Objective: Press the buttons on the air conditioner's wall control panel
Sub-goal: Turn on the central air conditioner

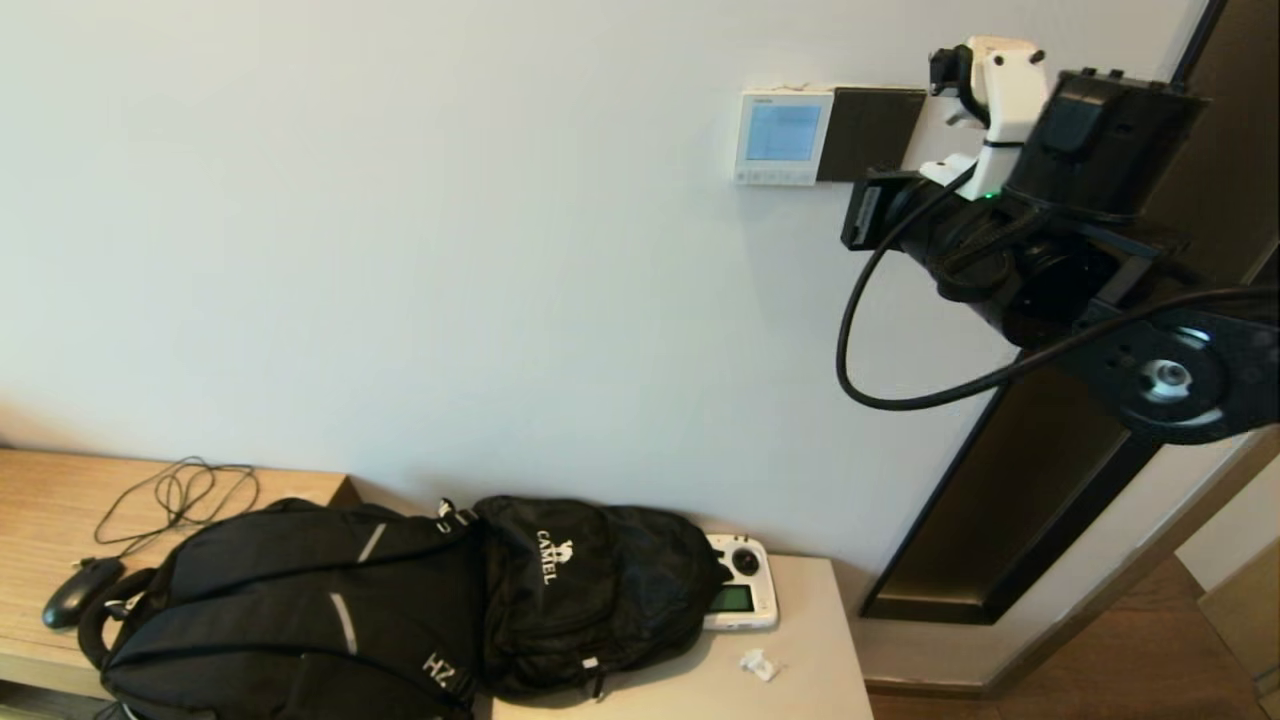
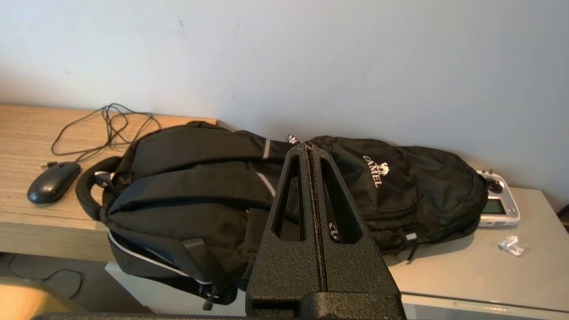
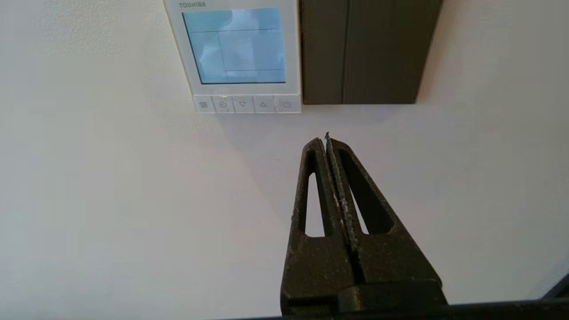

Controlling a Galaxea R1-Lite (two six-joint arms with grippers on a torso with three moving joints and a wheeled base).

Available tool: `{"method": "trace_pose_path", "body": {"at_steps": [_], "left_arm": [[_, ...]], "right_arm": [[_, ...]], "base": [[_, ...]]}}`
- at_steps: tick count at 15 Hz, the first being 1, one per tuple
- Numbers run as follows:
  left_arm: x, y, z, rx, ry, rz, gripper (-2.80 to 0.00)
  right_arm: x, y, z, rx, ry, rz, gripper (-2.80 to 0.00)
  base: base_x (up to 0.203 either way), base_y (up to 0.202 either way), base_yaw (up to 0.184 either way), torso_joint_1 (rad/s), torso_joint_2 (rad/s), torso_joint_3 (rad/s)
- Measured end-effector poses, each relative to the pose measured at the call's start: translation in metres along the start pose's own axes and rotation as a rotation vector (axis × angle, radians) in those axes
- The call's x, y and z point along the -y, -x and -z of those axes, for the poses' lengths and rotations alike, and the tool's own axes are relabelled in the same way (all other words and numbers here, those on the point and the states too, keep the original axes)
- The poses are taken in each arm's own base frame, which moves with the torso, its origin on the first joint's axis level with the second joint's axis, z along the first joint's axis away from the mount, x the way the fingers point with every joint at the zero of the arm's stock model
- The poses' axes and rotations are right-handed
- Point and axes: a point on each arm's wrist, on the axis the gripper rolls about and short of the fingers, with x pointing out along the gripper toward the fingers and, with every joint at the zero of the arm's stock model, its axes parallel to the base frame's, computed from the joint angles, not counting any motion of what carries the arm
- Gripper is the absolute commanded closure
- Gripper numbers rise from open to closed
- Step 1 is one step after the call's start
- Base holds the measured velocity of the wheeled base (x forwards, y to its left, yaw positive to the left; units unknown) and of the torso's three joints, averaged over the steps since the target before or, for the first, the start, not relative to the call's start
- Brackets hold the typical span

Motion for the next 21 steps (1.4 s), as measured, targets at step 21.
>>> {"method": "trace_pose_path", "body": {"at_steps": [21], "left_arm": [[0.000, 0.000, 0.000, 0.000, 0.000, 0.001, 0.00]], "right_arm": [[-0.018, -0.058, 0.026, -0.005, 0.006, 0.023, 0.00]], "base": [[0.000, 0.000, 0.000, 0.000, 0.00, 0.000]]}}
